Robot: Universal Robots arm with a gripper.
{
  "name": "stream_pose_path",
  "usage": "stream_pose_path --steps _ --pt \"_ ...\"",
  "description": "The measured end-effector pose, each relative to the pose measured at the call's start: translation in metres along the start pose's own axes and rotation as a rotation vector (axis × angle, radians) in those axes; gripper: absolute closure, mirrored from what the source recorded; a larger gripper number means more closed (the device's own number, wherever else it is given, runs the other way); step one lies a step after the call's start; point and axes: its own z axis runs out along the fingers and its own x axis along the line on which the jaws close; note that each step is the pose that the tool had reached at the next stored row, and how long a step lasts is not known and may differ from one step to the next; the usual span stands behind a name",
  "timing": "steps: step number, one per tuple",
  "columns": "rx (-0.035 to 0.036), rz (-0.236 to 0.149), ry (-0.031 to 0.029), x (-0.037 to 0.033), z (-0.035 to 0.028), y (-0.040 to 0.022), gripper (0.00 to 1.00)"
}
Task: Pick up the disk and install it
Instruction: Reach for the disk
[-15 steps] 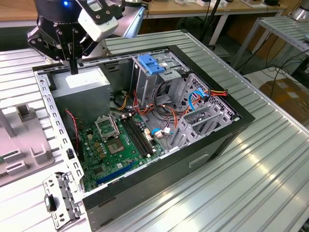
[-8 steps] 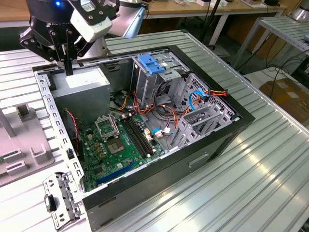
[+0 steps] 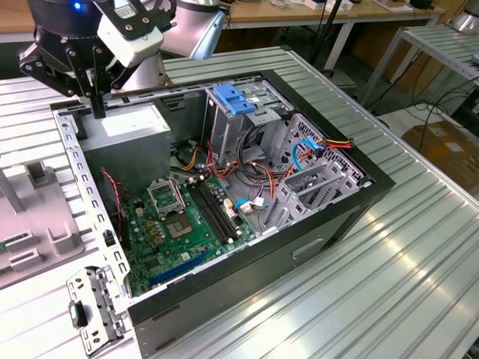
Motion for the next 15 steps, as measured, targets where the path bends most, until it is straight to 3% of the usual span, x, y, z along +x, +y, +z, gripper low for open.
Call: stream_pose_path --steps 15 --pt "0.0000 0.000 0.0001 0.0199 -0.0006 -0.0015 0.89"
